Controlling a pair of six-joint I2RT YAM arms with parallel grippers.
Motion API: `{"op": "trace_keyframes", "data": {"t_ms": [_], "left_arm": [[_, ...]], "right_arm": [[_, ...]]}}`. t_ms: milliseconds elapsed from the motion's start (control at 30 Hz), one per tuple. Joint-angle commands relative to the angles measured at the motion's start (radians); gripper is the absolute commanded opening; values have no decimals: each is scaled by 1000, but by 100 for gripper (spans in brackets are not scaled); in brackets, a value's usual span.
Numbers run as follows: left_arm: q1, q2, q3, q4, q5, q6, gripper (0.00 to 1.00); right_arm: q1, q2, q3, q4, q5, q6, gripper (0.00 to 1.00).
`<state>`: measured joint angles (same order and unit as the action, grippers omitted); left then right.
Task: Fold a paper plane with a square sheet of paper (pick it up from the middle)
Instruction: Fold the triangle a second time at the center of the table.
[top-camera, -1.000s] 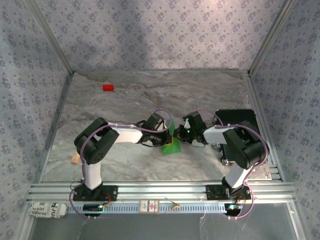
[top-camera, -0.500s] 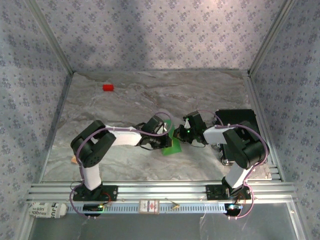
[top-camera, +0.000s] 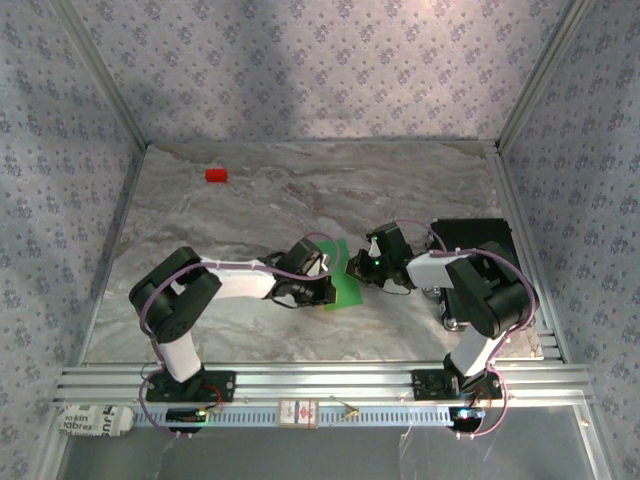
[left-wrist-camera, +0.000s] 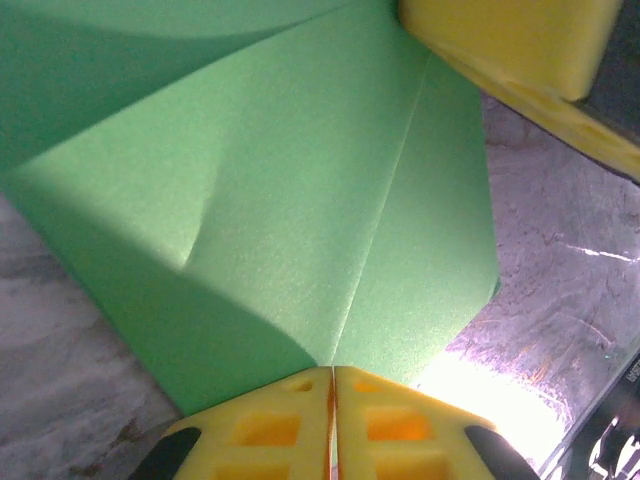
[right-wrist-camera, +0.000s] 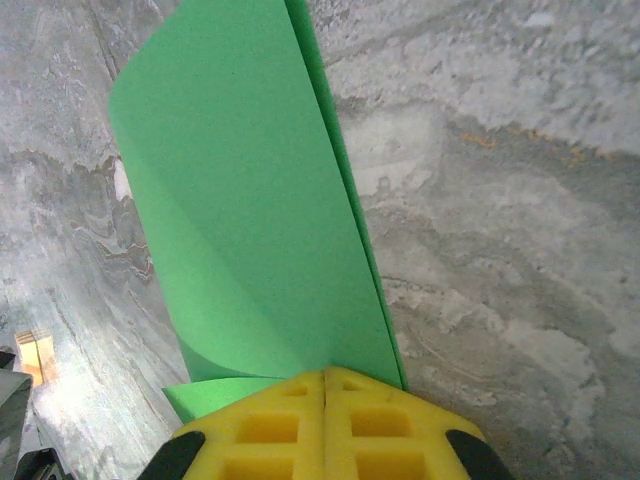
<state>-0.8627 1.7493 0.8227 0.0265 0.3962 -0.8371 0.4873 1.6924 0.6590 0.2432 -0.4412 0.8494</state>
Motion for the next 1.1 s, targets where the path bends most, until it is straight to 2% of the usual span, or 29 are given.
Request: {"op": "trace_keyframes", "data": {"t_ms": [0, 400, 633, 800, 1067], "left_arm": [[-18, -33, -30, -92, 18, 38, 10], [-29, -97, -65, -139, -7, 63, 9], [-7, -208, -40, -30, -12, 12, 9], [55, -132, -22, 34, 13, -23, 9], [63, 8, 18, -9, 9, -6, 4]], "right_arm": [[1, 21, -20, -102, 89, -1, 0], [2, 10, -20, -104, 87, -1, 0], [4, -6, -15, -97, 78, 4, 0], [5, -8, -10, -96, 75, 4, 0], [2, -19, 6, -93, 59, 1, 0]]}}
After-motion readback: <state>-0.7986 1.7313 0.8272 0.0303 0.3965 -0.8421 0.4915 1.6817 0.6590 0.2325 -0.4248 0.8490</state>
